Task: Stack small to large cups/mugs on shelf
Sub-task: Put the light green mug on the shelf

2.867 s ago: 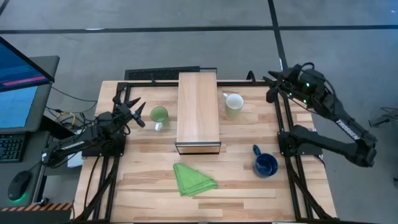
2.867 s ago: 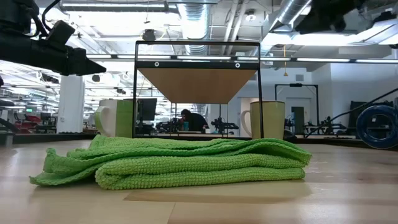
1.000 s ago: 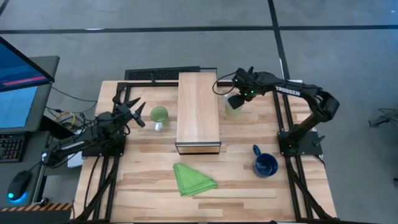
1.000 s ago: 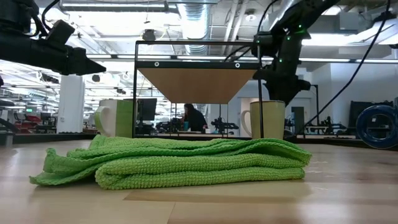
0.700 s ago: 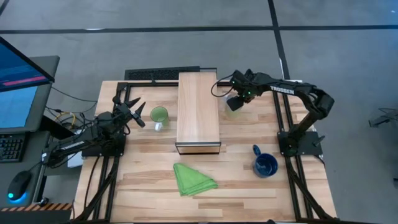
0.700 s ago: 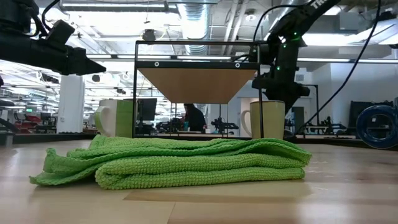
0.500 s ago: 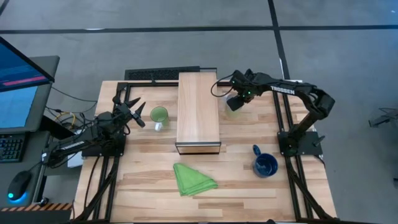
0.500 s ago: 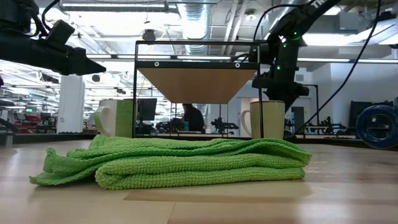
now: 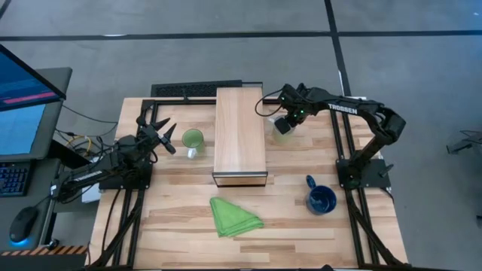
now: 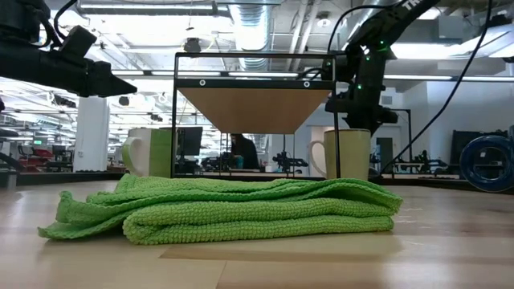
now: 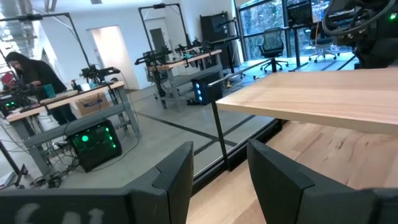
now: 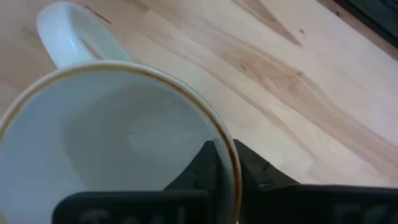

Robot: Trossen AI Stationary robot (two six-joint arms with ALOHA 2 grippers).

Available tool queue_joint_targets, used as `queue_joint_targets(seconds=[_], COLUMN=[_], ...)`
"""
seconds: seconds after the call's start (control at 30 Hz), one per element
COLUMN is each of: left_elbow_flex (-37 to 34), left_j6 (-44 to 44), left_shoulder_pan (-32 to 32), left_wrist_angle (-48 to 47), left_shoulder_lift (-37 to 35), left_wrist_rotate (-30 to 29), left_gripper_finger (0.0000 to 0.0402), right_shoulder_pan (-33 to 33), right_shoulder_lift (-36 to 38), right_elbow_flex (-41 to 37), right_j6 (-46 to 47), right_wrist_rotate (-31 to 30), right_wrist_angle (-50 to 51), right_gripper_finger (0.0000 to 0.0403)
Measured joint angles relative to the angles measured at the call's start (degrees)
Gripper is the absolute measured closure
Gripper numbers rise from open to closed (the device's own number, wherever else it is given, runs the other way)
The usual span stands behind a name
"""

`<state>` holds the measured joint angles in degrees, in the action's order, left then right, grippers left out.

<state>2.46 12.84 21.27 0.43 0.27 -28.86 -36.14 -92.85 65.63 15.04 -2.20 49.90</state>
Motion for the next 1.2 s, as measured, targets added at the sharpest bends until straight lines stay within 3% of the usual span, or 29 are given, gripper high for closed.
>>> queue_joint_targets(seconds=[0.47,1.2], left_elbow_flex=[0.0,0.0], left_j6=[0.02,0.02], left_shoulder_pan=[-0.02,0.0], left_wrist_angle=[0.0,-0.08], left_shoulder_lift=[0.0,-0.01], left_wrist_rotate=[0.0,0.0], left_gripper_finger=[0.0258,0.0258], right_shoulder_pan=[0.16,0.11], right_shoulder_lift=[-0.18,-0.12], right_elbow_flex=[2.75,27.84], right_j6=[-1.06,-2.97], right_wrist_rotate=[0.25,-1.48], right_wrist_angle=[2.4,22.0], right_gripper_finger=[0.0372,0.0372])
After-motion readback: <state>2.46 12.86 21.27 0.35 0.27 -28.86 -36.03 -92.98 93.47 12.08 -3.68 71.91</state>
